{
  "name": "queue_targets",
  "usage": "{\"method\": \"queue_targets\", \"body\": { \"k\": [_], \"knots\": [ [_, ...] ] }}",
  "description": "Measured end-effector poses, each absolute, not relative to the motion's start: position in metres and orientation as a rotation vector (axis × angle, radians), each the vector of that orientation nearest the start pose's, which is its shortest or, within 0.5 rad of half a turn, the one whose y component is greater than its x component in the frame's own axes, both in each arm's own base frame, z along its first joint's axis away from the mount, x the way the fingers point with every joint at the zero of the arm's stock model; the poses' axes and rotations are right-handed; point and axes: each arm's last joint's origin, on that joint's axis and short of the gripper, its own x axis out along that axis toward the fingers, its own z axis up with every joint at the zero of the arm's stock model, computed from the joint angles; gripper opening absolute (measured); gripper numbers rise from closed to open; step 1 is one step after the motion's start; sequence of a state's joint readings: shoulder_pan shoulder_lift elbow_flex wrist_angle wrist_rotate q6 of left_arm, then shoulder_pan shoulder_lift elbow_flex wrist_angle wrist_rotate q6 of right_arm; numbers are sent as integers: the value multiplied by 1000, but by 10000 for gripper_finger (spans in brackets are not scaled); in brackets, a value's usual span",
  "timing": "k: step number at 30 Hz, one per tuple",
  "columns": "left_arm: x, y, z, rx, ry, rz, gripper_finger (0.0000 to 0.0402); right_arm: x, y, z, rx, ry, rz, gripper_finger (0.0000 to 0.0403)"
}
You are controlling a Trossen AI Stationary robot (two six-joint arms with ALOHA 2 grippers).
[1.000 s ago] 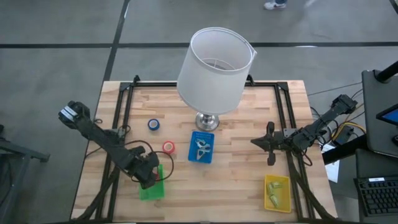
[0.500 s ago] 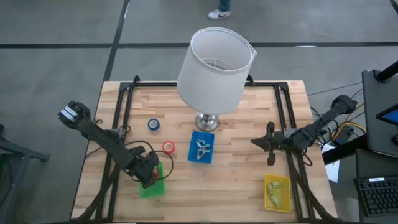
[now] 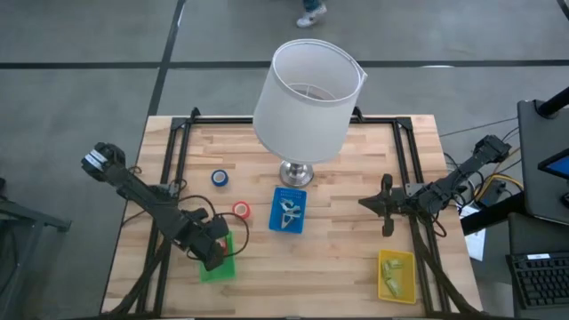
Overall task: Pick and place Stapler, Stapler remover, tape
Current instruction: Put the orange tape into the green bin
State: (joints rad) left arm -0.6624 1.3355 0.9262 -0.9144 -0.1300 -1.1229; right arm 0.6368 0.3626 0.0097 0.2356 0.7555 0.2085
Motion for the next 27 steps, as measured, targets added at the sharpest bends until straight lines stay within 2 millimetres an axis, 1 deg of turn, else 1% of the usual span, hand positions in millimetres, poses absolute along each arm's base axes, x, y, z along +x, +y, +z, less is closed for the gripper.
{"method": "queue_targets", "body": {
  "k": [2, 6, 11, 14, 17, 20, 23, 25, 27],
  "knots": [
    [185, -137, 238, -444, 1238, 261, 201, 102, 51, 158, 133, 77, -128, 9],
    [188, -127, 267, -420, 1073, 289, 201, 102, 51, 158, 133, 77, -127, 9],
    [184, -102, 293, -394, 956, 405, 202, 102, 51, 158, 133, 77, -128, 9],
    [183, -82, 299, -390, 930, 499, 201, 102, 51, 158, 133, 77, -128, 9],
    [184, -62, 300, -386, 915, 569, 202, 102, 51, 158, 133, 77, -128, 9],
    [189, -43, 295, -366, 945, 611, 201, 102, 51, 158, 133, 77, -127, 9],
    [193, -24, 286, -343, 996, 637, 202, 102, 51, 158, 133, 77, -127, 9],
    [195, -13, 276, -354, 1026, 651, 202, 102, 51, 158, 133, 77, -128, 9],
    [199, -3, 265, -359, 1049, 616, 202, 102, 51, 158, 132, 78, -127, 9]
  ]
}}
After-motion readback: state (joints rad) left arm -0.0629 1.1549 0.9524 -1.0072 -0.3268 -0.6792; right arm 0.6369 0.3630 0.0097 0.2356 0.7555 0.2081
